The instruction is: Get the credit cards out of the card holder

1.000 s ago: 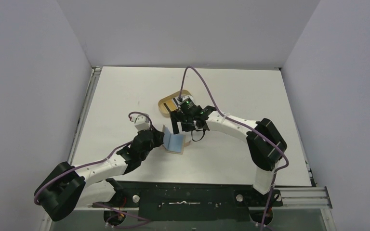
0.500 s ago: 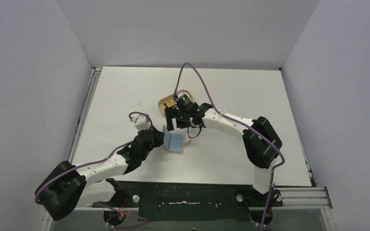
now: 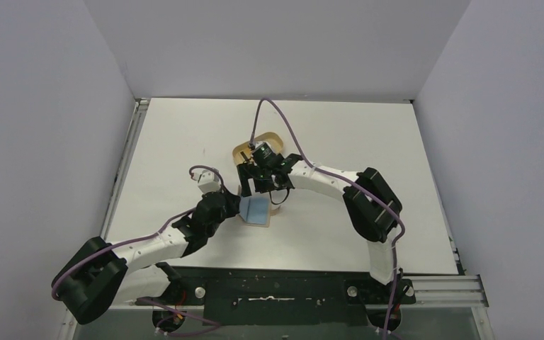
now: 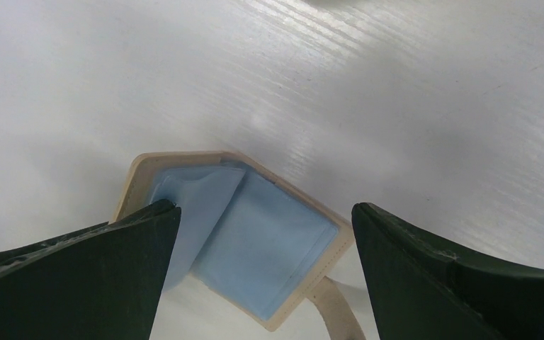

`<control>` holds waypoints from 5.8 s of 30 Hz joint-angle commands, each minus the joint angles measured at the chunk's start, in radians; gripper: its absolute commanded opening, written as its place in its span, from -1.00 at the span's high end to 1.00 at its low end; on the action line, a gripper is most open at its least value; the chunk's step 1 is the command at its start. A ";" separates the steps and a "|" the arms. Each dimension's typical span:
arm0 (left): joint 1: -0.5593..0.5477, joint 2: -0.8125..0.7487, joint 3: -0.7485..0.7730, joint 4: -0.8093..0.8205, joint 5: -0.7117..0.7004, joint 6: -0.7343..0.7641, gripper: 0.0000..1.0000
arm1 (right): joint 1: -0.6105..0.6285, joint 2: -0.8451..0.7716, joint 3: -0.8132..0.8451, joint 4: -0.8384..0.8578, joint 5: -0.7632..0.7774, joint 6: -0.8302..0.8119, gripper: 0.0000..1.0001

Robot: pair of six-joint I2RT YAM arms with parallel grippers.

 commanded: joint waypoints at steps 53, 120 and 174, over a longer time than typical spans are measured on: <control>0.146 0.135 -0.101 0.334 0.187 -0.133 0.58 | 0.016 -0.138 -0.370 0.459 -0.228 -0.042 -0.56; 0.171 0.095 -0.095 0.323 0.216 -0.133 1.00 | 0.098 -0.097 -0.139 0.184 0.064 -0.083 -0.68; 0.170 0.053 -0.090 0.158 0.149 -0.062 1.00 | -0.027 -0.315 -0.323 0.413 -0.312 0.090 -0.69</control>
